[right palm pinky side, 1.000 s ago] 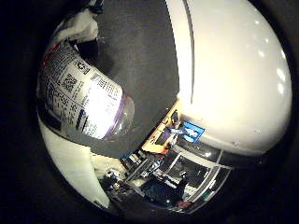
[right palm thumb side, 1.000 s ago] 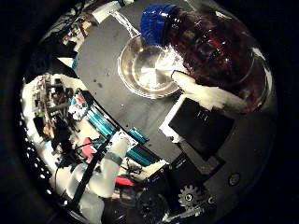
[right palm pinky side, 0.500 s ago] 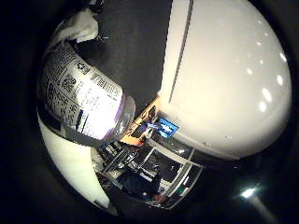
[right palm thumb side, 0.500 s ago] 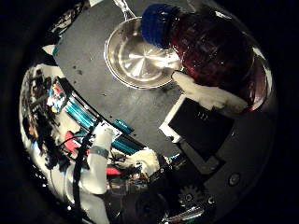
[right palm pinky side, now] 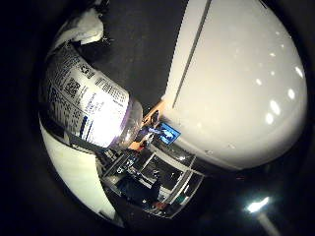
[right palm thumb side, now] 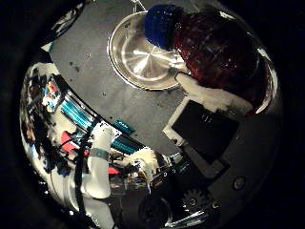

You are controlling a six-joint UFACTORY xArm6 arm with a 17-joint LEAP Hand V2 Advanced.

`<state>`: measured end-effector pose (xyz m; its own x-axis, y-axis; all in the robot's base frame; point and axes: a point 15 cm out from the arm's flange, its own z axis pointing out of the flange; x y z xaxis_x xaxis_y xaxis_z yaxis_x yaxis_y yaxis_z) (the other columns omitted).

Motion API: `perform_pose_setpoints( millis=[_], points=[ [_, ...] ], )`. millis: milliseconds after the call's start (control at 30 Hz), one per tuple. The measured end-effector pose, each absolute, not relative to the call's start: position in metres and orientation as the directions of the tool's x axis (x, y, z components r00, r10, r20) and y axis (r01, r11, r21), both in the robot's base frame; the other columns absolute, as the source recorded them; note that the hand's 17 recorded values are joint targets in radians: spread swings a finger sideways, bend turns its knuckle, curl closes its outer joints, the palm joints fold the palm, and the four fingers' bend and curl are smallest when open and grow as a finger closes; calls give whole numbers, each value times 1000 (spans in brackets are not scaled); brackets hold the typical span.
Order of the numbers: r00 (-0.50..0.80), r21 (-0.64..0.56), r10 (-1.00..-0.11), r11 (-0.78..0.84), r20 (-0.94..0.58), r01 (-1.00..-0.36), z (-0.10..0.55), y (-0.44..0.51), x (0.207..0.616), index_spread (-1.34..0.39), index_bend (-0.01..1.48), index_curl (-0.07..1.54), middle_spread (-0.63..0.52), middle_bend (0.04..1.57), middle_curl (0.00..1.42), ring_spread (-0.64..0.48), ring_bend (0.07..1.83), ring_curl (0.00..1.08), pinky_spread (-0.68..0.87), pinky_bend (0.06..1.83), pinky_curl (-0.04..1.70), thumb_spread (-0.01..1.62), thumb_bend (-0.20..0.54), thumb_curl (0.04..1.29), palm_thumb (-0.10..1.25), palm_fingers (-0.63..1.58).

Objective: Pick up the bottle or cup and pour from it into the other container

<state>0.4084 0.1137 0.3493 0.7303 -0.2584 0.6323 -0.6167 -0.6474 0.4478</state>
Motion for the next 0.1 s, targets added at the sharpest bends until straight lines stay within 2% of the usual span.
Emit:
perform_pose_setpoints(
  millis=[100],
  points=[
    [730,439,-265,-653,630,-617,351,115,407,-195,1193,790,-112,1372,753,-243,1278,866,-210,1328,890,516,-19,974,1067,1126]
  ],
)
